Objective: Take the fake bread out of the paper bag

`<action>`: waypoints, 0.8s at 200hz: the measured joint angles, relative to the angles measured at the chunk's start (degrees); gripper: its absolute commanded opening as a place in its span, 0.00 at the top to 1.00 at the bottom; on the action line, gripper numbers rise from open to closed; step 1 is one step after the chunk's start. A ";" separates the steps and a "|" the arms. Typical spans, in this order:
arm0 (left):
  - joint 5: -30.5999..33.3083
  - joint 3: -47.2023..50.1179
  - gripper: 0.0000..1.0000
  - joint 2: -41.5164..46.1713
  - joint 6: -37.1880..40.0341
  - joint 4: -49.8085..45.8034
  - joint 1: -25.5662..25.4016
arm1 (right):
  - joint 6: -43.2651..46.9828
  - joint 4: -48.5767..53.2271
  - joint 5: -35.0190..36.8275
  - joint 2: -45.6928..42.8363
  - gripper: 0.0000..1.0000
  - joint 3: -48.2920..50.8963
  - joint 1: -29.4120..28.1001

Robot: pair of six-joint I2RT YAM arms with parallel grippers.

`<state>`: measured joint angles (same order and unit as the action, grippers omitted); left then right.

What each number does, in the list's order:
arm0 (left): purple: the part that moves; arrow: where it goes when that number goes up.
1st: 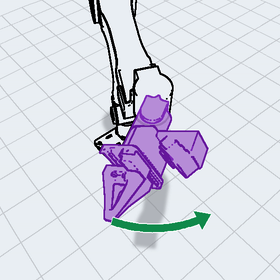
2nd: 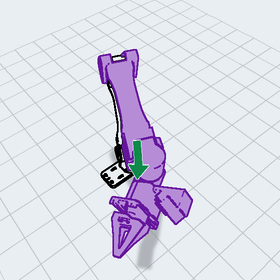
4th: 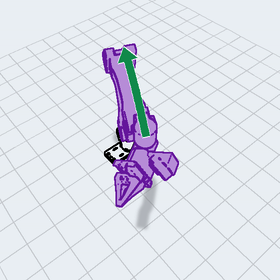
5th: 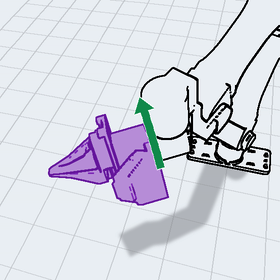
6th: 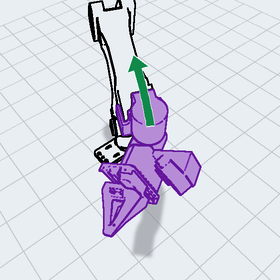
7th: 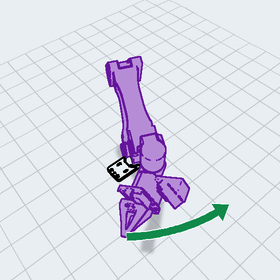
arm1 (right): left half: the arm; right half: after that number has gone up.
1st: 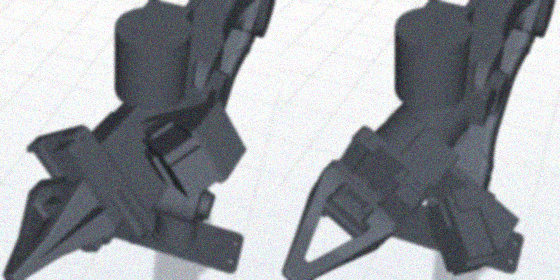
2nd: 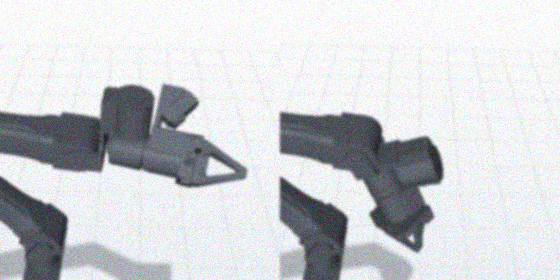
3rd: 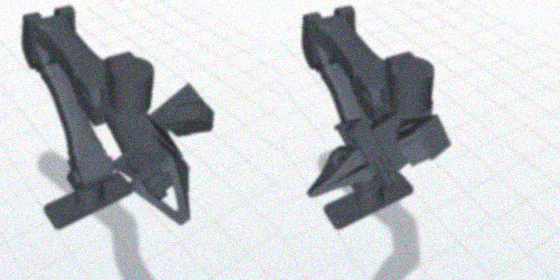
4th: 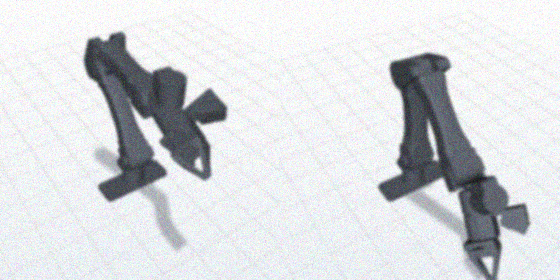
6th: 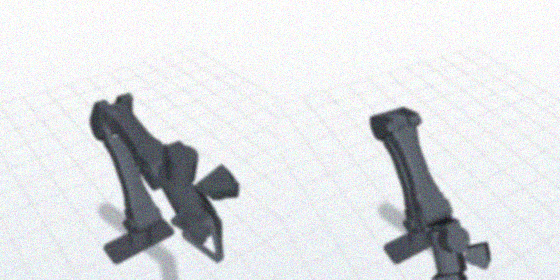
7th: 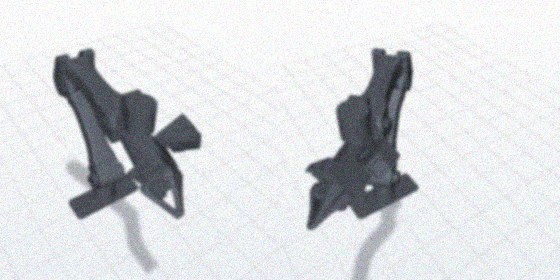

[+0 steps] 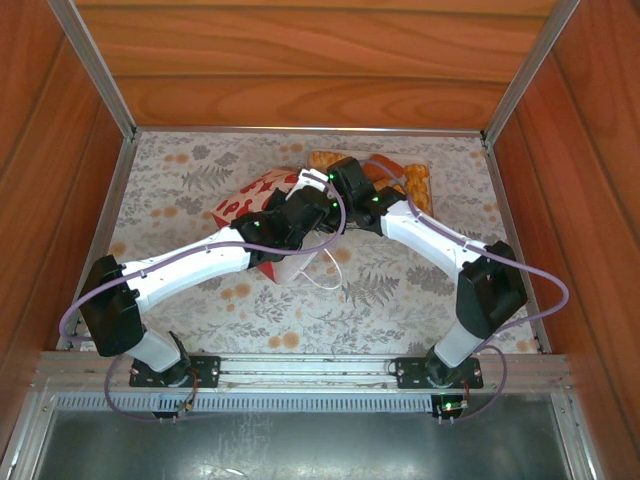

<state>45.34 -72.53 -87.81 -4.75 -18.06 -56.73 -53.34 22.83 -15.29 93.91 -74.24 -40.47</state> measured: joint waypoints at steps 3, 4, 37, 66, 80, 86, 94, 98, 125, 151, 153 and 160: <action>0.04 0.00 1.00 0.00 0.00 0.02 0.09 | 0.13 0.28 0.13 -0.17 0.79 0.00 0.00; 0.04 0.00 1.00 0.00 0.00 0.00 0.11 | 0.15 0.37 0.13 -0.20 0.79 0.00 0.00; -0.61 -0.17 1.00 -0.02 -0.04 0.83 0.26 | 0.63 3.89 3.39 -2.49 0.84 -0.44 0.07; -0.44 -0.85 1.00 -0.02 -0.02 1.81 0.55 | 1.75 7.87 5.29 -4.02 0.87 -1.62 0.37; 0.66 -0.90 1.00 -0.28 -0.02 1.92 1.99 | 2.69 10.45 4.96 -5.81 0.88 -2.25 -0.15; 1.20 -0.90 1.00 -0.48 -0.02 1.90 2.69 | 3.02 11.43 4.85 -6.80 0.89 -2.58 -0.55; 1.88 -0.90 1.00 -0.76 -0.04 1.92 3.28 | 3.45 12.24 4.66 -7.93 0.89 -2.89 -0.90; 2.29 -0.90 1.00 -0.94 -0.04 1.90 3.63 | 3.67 12.57 4.57 -8.55 0.89 -3.06 -1.05; 3.78 -0.90 1.00 -1.95 -0.24 1.73 4.22 | 4.33 13.09 4.07 -10.01 0.91 -3.65 -1.90; 4.48 -0.90 1.00 -2.21 -0.26 1.73 4.22 | 4.90 14.53 4.24 -9.88 0.93 -3.65 -1.95; 4.52 -0.90 1.00 -2.21 -0.26 1.73 4.22 | 4.92 14.73 4.26 -9.88 0.93 -3.67 -1.95; 4.90 -0.90 1.00 -2.21 -0.26 1.73 4.22 | 5.09 15.34 4.52 -9.88 0.93 -3.76 -1.95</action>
<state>50.24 -73.43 -90.02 -5.02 -16.34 -52.51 -48.25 38.17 -10.76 84.03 -78.00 -42.41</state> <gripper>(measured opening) 0.047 0.294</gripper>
